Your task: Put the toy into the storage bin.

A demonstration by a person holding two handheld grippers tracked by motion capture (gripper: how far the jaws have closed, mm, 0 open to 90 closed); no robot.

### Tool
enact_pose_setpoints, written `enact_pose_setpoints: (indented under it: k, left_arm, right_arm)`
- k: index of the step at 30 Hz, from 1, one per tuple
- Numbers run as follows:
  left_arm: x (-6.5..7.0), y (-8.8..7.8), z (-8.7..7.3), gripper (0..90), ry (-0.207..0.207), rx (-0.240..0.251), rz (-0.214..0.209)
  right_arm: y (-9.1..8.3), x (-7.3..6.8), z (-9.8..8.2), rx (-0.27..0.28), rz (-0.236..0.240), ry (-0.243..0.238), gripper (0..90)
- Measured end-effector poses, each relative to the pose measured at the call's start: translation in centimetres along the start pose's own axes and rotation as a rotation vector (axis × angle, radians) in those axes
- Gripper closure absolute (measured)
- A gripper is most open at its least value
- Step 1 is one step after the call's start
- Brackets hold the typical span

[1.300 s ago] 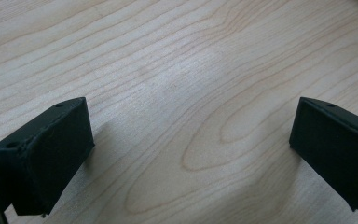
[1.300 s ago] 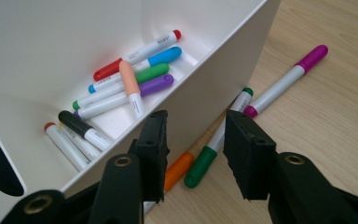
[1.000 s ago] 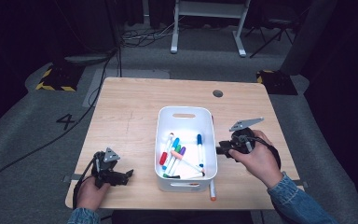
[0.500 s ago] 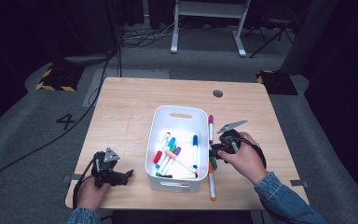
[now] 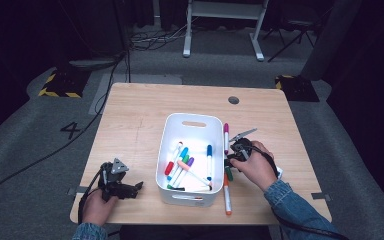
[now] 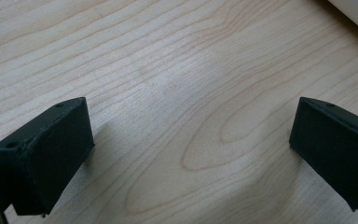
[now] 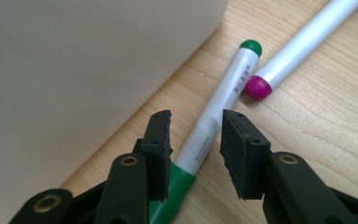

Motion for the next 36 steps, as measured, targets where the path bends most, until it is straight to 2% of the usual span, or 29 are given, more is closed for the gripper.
enact_pose_setpoints:
  k: [7, 12, 15, 23, 36]
  left_arm:
    - [0.0, 0.0, 0.0, 0.0, 0.000, 0.000, 0.000]
    - [0.0, 0.0, 0.0, 0.0, 0.000, 0.000, 0.001]
    - [0.0, 0.0, 0.0, 0.0, 0.001, 0.000, 0.006]
    - [0.0, 0.0, 0.0, 0.0, -0.001, 0.000, -0.002]
    - [0.0, 0.0, 0.0, 0.0, 0.000, 0.000, 0.002]
  right_arm:
    - [0.9, 0.4, -0.6, -0.051, -0.022, -0.003, 74.3]
    - [0.9, 0.9, -1.0, -0.073, -0.048, 0.020, 77.1]
    - [0.8, 0.9, -1.1, -0.072, -0.030, 0.032, 77.2]
    - [-1.0, 0.9, -0.8, -0.049, -0.034, 0.032, 77.2]
    - [-4.3, 0.4, -0.5, 0.004, 0.002, 0.047, 77.2]
Point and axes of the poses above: each handheld gripper's, and its own axes: y roughly forward along the jaws, z roughly out of its top, x roughly to its right, the point moved 9 cm from there along y, roughly forward along the jaws, and after that the axes turned 1 degree about -z, right-handed, at the moved point
